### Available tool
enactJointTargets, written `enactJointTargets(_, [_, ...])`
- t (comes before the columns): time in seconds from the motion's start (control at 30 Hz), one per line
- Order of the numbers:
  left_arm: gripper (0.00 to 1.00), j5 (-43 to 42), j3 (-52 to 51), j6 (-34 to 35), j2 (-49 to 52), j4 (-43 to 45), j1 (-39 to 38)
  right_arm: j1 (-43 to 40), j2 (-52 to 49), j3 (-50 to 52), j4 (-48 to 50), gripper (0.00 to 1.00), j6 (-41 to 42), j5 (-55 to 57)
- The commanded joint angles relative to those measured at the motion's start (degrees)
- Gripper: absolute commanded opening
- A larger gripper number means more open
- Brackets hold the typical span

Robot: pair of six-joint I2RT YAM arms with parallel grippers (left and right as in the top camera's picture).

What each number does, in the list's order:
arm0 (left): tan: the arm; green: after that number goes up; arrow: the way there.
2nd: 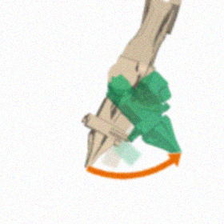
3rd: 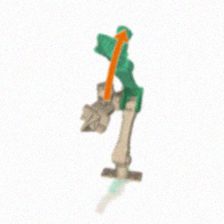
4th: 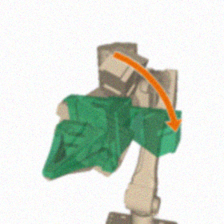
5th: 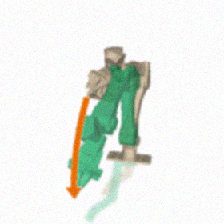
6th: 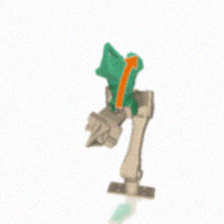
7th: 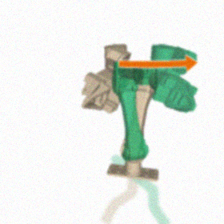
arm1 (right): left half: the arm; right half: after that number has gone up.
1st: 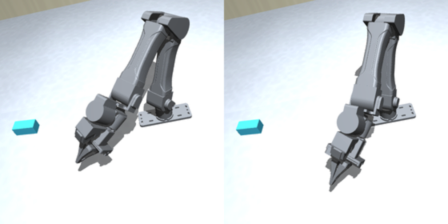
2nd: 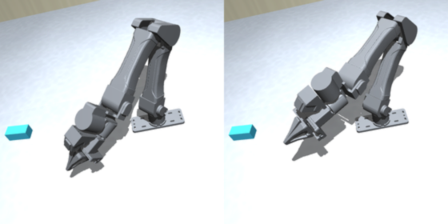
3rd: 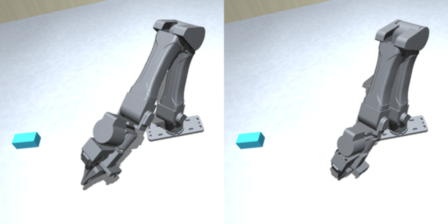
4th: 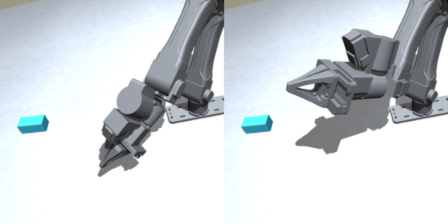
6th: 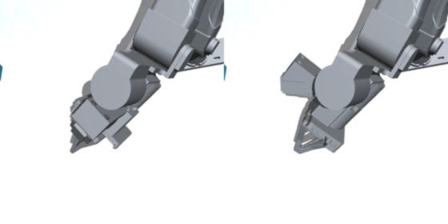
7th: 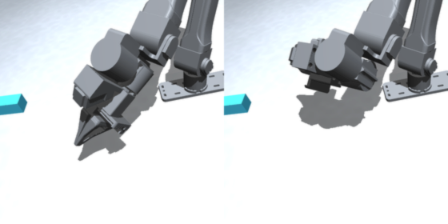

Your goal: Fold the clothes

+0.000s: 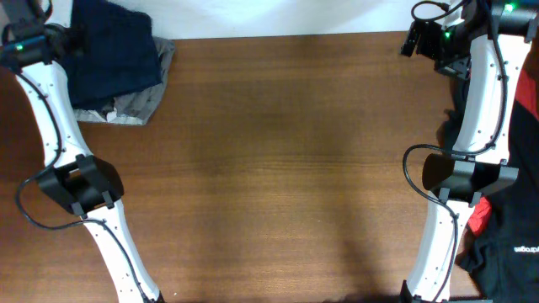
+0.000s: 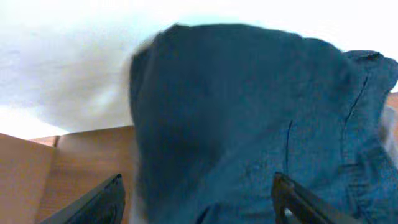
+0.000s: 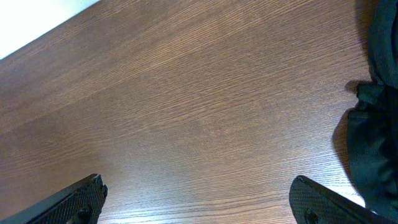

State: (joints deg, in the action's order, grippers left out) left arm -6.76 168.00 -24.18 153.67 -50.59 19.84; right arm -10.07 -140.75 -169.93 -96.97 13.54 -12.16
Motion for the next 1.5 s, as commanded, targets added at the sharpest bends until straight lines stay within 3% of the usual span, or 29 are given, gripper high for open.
enactJointTargets(0.0, [0.76,0.44,0.63,0.5,0.35,0.92,0.59,0.37,-0.26,0.26,-0.35,0.99,0.46,-0.74])
enactJointTargets(0.27, [0.77,-0.98,1.03,5.51,0.17,0.33,-0.35,0.37,-0.26,0.26,-0.35,0.99,0.46,-0.74])
enactJointTargets(0.43, [0.59,-2.43,1.01,5.51,0.31,3.76,-1.53,0.37,-0.26,0.26,-0.35,0.99,0.48,-0.74])
enactJointTargets(0.53, [0.56,-2.43,0.98,5.53,0.96,7.1,-1.73,0.37,-0.26,0.26,-0.35,0.99,0.48,-0.74])
enactJointTargets(0.93, [0.57,-2.19,0.87,5.51,8.07,10.95,-1.55,0.37,-0.26,0.26,-0.35,0.99,0.46,-0.72])
enactJointTargets(1.23, [0.58,4.98,0.72,5.68,13.97,13.29,-0.33,0.37,-0.26,0.26,-0.35,0.98,0.46,-0.74])
enactJointTargets(1.47, [0.58,5.11,0.39,10.51,15.21,13.35,2.75,0.37,-0.26,0.26,-0.35,0.99,0.48,-0.76])
